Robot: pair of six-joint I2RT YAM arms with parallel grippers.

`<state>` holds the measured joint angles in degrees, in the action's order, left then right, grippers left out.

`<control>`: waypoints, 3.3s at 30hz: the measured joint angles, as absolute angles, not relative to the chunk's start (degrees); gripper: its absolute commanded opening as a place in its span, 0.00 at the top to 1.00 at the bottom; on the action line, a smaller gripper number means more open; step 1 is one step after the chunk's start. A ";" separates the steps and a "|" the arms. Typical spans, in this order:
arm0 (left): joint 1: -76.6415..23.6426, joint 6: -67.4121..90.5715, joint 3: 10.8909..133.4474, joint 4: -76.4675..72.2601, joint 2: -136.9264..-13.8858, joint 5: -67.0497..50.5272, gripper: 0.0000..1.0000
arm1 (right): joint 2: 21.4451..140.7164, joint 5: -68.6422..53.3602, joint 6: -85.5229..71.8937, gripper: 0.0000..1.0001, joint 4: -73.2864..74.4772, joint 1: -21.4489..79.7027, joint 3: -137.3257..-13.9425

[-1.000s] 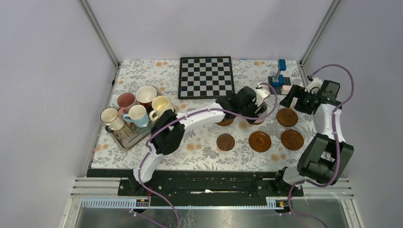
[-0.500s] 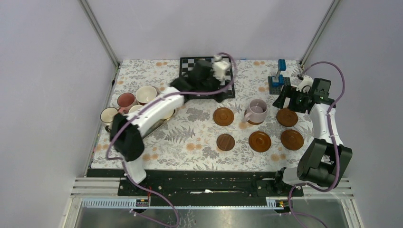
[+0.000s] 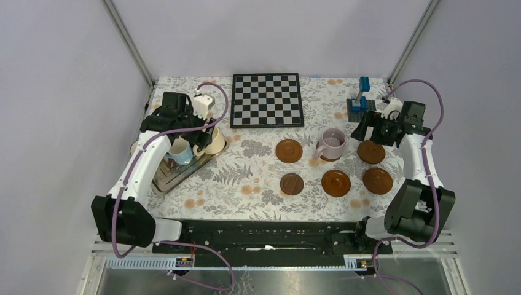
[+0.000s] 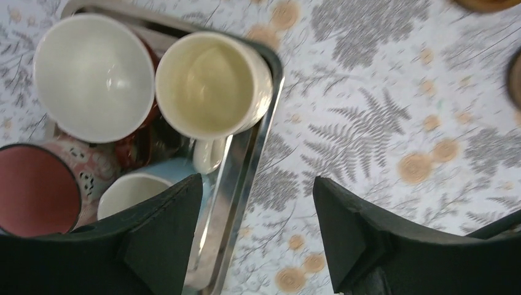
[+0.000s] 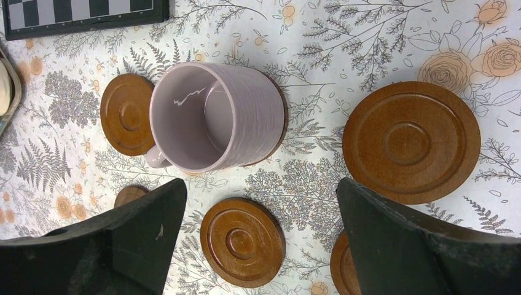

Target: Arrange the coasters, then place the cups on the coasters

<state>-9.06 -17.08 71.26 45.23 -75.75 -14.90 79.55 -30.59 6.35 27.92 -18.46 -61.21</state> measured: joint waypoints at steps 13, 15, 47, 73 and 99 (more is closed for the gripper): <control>-7.81 -29.63 70.78 48.01 -82.32 -5.69 0.31 | 79.55 -30.57 6.37 0.00 27.90 -18.44 -60.88; -7.81 -30.39 71.09 48.25 -84.09 -5.08 0.31 | 79.55 -30.55 6.37 0.00 27.92 -18.41 -60.80; -6.24 -35.22 68.66 41.17 -96.84 -5.32 0.44 | 79.55 -30.46 6.39 0.00 27.92 -18.41 -60.77; -2.66 -30.76 65.65 37.71 -99.48 -10.96 1.00 | 79.55 -29.50 6.61 0.01 27.90 -18.41 -60.77; -5.43 -20.62 68.45 39.75 -86.67 -21.52 1.00 | 79.55 -29.54 6.68 0.01 27.46 -18.41 -60.10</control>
